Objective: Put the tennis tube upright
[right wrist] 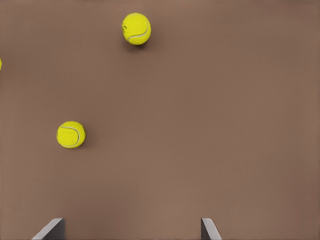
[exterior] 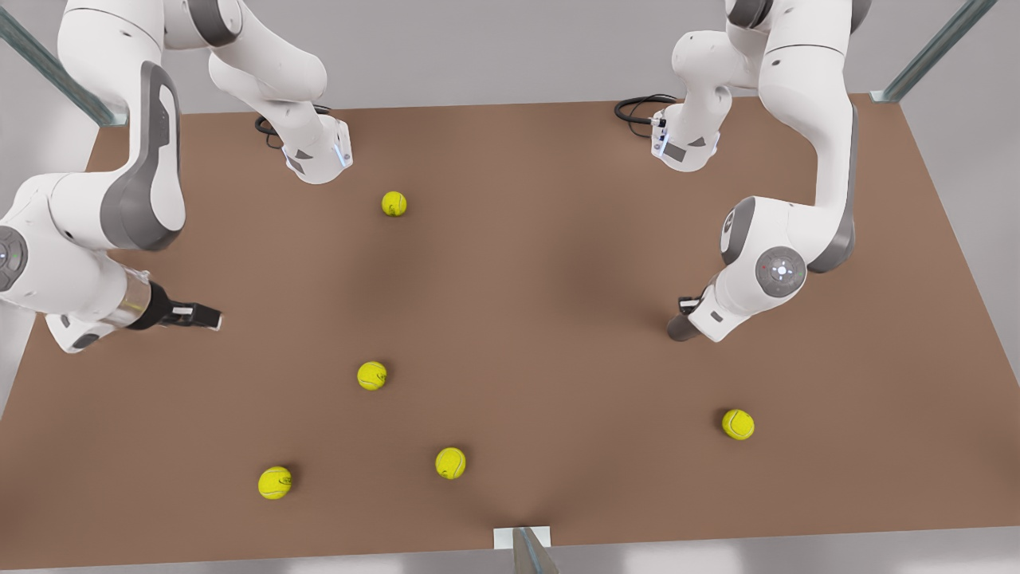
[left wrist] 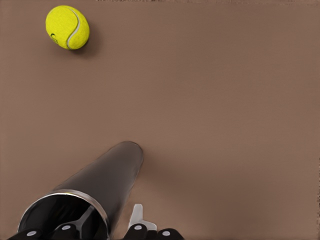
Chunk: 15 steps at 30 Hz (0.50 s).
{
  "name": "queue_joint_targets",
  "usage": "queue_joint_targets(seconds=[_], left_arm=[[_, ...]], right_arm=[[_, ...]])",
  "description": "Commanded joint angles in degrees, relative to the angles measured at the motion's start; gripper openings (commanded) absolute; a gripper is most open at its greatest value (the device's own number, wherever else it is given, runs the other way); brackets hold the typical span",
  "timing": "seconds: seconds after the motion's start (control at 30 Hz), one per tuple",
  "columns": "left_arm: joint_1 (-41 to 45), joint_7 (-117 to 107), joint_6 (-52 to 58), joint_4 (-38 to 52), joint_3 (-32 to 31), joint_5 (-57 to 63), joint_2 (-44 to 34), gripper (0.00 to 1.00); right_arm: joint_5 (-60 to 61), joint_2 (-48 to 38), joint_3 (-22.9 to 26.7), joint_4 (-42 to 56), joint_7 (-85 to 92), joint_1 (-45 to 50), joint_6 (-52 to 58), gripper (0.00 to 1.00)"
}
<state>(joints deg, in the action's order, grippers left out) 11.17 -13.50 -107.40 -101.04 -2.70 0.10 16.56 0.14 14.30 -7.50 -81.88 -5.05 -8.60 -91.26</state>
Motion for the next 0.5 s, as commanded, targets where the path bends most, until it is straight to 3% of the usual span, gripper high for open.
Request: queue_joint_targets(seconds=[0.0,0.07,0.2,0.27,0.3,0.33,0.37,0.47], left_arm=[[-0.01,-3.55,0.52,0.58,-0.02,0.34,0.05,1.0],[-0.01,-3.64,2.1,1.81,-0.02,0.34,-0.48,1.0],[0.17,-2.32,23.98,12.18,-1.16,0.52,-6.19,1.0],[0.17,3.9,29.26,16.57,-2.75,-0.36,-9.79,1.0],[0.17,6.64,26.72,15.35,-1.95,-2.3,-13.74,1.0],[0.17,6.99,17.59,4.74,-2.04,-2.21,-19.71,1.0],[-0.01,7.61,16.25,1.72,-1.69,-2.3,-21.57,1.0],[-0.01,7.35,17.92,1.72,-1.43,-2.12,-21.83,1.0]], right_arm=[[-1.72,-0.24,-0.14,1.9,3.64,-0.01,0.21,1.0],[-1.81,0.29,-0.14,2.69,3.47,-0.01,0.38,1.0],[-1.63,0.29,-0.14,2.6,3.03,-0.01,0.29,1.0],[-1.54,0.29,-0.06,2.6,2.94,-0.01,0.29,1.0],[-1.54,0.29,-0.06,2.6,3.12,-0.01,0.29,1.0],[-1.54,0.29,-0.06,2.6,3.38,-0.01,0.29,1.0],[-1.54,0.29,-0.06,2.6,3.47,-0.01,0.29,1.0],[-1.54,0.38,-0.06,2.6,3.64,-0.01,0.29,1.0]])
